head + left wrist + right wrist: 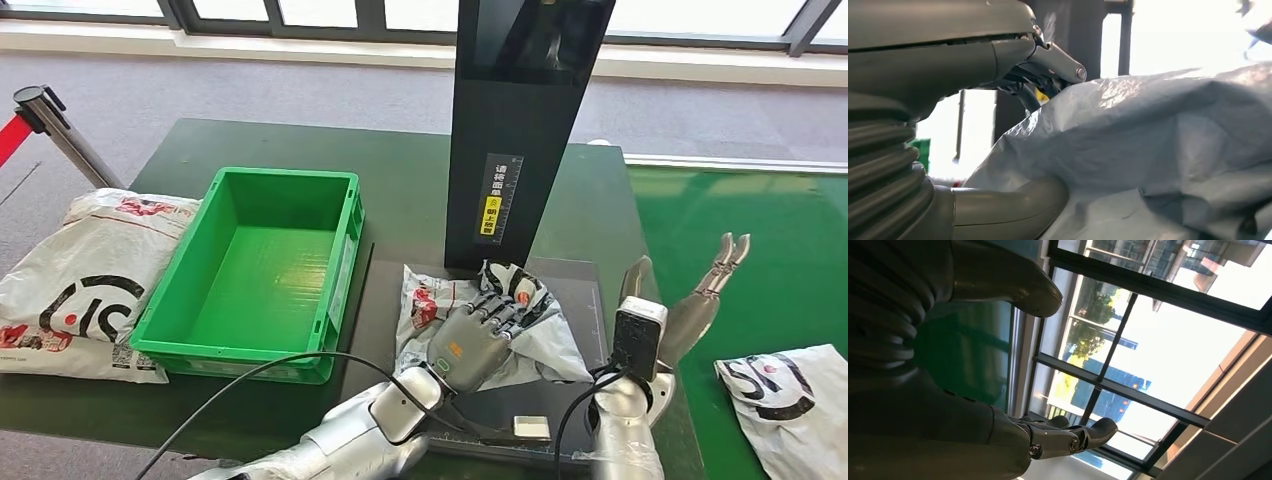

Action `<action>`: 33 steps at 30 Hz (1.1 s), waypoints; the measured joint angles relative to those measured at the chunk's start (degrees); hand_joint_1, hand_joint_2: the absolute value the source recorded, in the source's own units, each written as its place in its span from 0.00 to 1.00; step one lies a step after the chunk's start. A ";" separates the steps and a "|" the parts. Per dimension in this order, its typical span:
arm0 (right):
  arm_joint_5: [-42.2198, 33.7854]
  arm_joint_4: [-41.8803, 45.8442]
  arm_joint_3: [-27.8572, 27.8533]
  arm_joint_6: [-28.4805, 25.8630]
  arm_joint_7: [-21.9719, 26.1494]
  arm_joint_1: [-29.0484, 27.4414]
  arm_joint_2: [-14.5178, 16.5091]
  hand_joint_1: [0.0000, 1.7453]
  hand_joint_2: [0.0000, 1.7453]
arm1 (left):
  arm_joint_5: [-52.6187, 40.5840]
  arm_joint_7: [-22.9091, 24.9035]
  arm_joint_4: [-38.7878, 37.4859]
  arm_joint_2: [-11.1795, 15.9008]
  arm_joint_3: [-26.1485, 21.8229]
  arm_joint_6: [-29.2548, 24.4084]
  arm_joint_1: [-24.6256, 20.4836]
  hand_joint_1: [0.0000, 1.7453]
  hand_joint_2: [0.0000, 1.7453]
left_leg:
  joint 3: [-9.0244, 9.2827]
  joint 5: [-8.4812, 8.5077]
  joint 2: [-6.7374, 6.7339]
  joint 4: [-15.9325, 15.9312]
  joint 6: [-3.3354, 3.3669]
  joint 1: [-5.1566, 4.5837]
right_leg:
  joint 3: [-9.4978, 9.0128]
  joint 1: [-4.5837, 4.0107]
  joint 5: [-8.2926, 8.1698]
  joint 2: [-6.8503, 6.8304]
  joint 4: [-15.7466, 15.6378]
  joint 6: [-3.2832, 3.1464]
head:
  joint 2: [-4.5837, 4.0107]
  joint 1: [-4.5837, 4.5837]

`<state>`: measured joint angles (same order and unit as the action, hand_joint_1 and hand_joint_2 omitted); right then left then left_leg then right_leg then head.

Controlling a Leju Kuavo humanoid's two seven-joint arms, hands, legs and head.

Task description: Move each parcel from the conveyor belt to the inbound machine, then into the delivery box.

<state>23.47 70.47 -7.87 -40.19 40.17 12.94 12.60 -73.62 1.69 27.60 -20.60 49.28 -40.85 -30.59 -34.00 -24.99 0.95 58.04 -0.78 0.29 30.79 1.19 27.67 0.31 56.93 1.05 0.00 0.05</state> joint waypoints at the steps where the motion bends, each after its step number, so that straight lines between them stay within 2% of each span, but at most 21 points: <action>1: 0.04 -0.03 -0.14 0.00 0.00 -0.02 0.01 0.00 1.00 | -2.66 -1.70 1.61 -0.04 -4.08 0.14 0.95 1.00 1.00 | -0.06 0.00 0.00 0.00 0.00 0.00 | 0.07 0.00 0.00 0.01 0.00 0.00 | 0.00 0.00; 3: 0.14 -0.05 -0.38 0.00 0.00 -0.15 0.03 0.00 1.00 | -5.64 -4.66 5.15 -0.10 -11.40 0.22 2.37 1.00 1.00 | -0.16 0.00 -0.01 0.00 0.00 0.00 | 0.18 0.00 0.00 0.02 0.00 0.00 | 0.00 0.00; 6: 0.21 -0.04 -0.60 0.00 0.00 -0.59 0.03 0.00 1.00 | -7.20 -7.34 9.81 -0.11 -19.68 0.22 3.66 1.00 1.00 | -0.22 0.00 0.00 0.00 0.00 0.01 | 0.24 -0.01 0.01 0.01 0.00 0.00 | 0.00 -0.01; 11: 0.03 -0.03 -0.74 0.00 0.00 -1.02 0.04 0.00 1.00 | -8.94 -8.37 15.34 -0.12 -27.88 0.27 5.05 1.00 1.00 | -0.28 0.00 0.00 -0.01 0.00 0.01 | 0.30 -0.01 0.01 0.01 0.01 -0.01 | 0.00 -0.01; 17: 0.03 -0.03 -1.02 0.00 0.00 -1.01 0.05 0.00 1.00 | -10.88 -8.07 18.76 -0.10 -31.65 0.29 5.99 1.00 1.00 | -0.33 0.00 0.01 0.00 0.00 0.01 | 0.32 0.00 0.01 -0.01 0.00 0.00 | 0.00 0.01; 27: -0.14 0.08 -1.13 0.00 0.00 -1.05 0.05 0.00 1.00 | -11.64 -8.86 22.27 0.07 -34.63 0.31 6.80 1.00 1.00 | -0.35 0.00 0.01 0.00 0.00 0.01 | 0.36 -0.01 0.01 -0.01 0.01 0.00 | 0.00 -0.01; 33: -0.70 0.13 -1.14 0.00 0.00 -1.04 0.04 0.00 1.00 | -8.90 -13.84 26.52 0.33 -38.23 0.31 7.70 1.00 1.00 | -0.36 0.00 0.00 0.00 0.00 0.01 | 0.38 -0.01 0.01 0.00 0.01 -0.01 | 0.00 -0.01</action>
<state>22.77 70.60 -9.01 -40.19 40.17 11.90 12.64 -82.52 -12.16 54.11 -20.27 11.05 -40.54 -22.89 -34.36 -25.00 0.95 58.04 -0.78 0.31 31.16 1.17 27.67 0.31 56.94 1.04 0.00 0.04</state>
